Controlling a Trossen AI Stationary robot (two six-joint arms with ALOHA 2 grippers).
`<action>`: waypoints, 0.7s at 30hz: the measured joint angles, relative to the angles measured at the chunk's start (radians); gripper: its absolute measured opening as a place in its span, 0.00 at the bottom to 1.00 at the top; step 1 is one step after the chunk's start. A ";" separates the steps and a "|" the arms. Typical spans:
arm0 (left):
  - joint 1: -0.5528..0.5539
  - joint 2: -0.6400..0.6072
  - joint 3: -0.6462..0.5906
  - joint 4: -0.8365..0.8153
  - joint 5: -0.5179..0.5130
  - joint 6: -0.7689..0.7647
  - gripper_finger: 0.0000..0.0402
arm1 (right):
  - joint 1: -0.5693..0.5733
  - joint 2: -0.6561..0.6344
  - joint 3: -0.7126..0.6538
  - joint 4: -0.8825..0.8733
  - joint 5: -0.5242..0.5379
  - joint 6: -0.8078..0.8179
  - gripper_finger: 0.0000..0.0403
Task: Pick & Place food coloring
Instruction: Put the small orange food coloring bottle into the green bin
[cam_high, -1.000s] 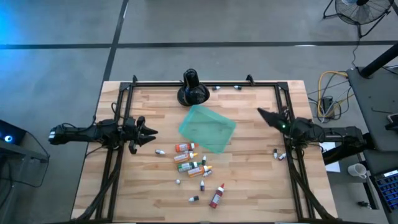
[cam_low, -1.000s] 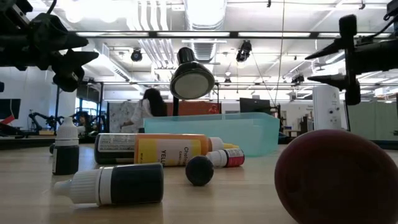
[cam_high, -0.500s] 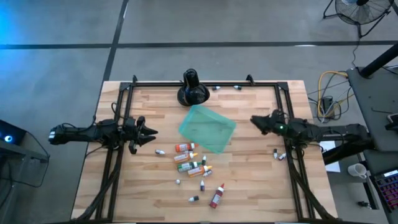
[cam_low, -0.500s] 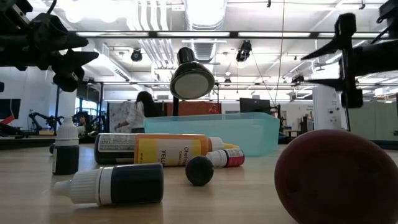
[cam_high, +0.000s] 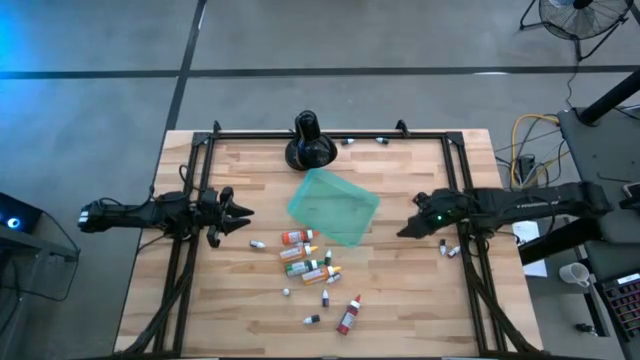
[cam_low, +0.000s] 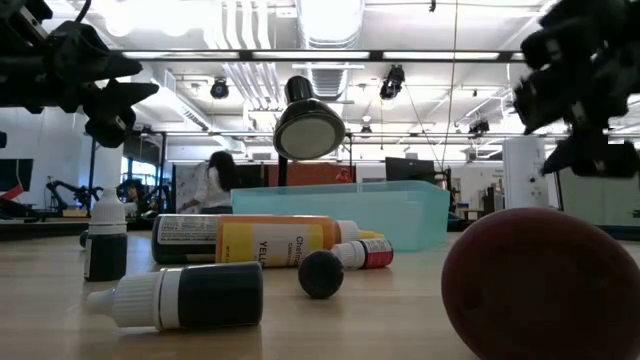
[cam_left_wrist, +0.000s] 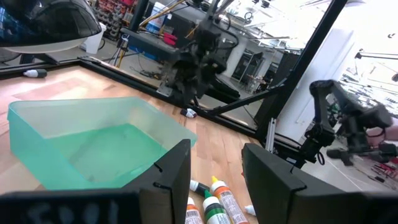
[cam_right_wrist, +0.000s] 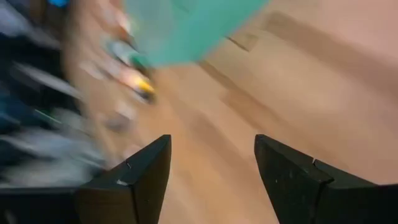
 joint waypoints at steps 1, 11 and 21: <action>0.000 0.000 0.000 0.000 0.000 0.000 0.29 | 0.004 0.039 0.055 -0.096 0.005 -0.097 0.55; 0.000 0.000 0.000 0.000 0.000 0.000 0.29 | 0.004 0.429 0.407 -0.469 -0.037 -0.486 0.55; 0.001 0.000 0.000 0.000 0.000 0.000 0.29 | 0.082 0.750 0.525 -0.930 -0.075 -0.712 0.56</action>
